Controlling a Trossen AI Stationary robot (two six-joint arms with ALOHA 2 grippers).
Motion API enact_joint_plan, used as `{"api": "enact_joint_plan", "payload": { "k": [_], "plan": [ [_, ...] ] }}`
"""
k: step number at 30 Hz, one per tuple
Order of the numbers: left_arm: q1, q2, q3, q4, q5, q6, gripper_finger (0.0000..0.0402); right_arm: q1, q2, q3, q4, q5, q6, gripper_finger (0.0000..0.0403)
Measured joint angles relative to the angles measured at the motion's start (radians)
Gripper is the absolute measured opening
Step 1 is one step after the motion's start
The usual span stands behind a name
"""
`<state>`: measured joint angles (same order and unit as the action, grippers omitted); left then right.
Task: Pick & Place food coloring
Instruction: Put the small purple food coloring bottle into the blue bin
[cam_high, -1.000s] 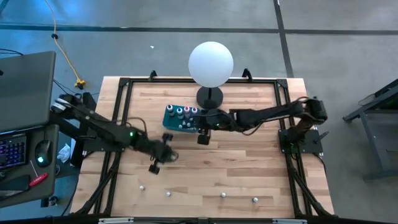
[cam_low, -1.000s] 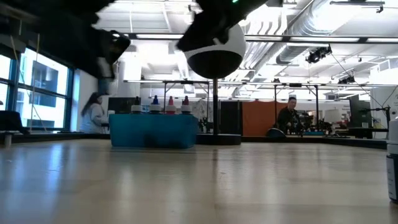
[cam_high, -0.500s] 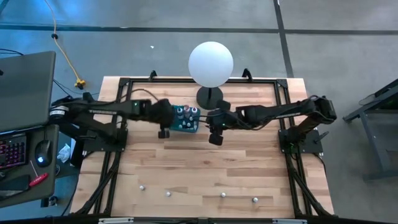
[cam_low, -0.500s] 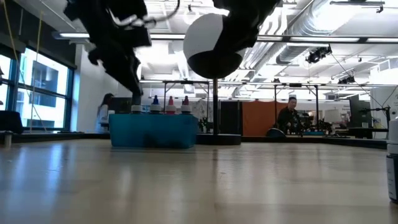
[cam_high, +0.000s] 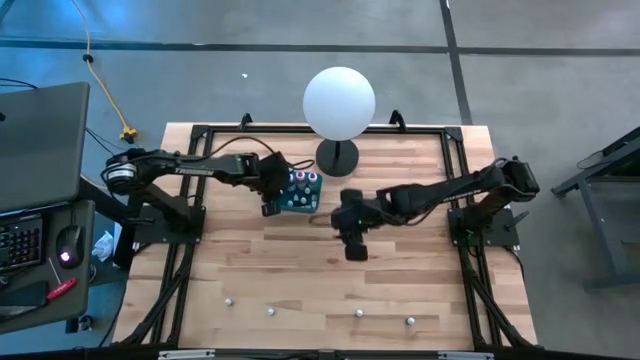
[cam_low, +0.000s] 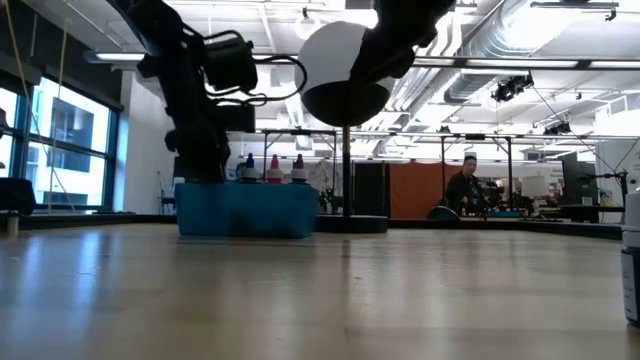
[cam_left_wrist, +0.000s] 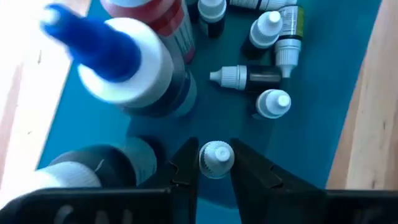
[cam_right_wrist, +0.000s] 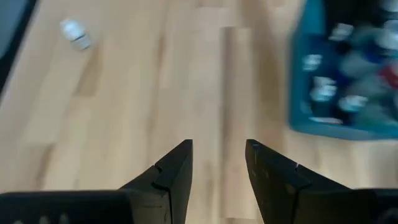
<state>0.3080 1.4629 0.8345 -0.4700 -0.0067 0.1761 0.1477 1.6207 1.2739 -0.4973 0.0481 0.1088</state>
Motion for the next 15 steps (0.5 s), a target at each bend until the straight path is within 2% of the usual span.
{"api": "enact_joint_plan", "payload": {
  "k": [5, 9, 15],
  "plan": [
    [0.0, 0.043, 0.0, 0.027, -0.024, 0.003, 0.0075, 0.086, 0.017, -0.02, -0.001, -0.036, -0.027, 0.0142],
    [0.0, 0.055, 0.0, 0.026, -0.097, 0.003, 0.0108, 0.146, 0.018, -0.062, 0.002, -0.08, 0.013, 0.0142],
    [0.0, 0.055, 0.0, 0.028, -0.109, 0.003, 0.0157, 0.229, 0.019, -0.103, 0.057, -0.098, 0.106, 0.0142]
  ]
}}
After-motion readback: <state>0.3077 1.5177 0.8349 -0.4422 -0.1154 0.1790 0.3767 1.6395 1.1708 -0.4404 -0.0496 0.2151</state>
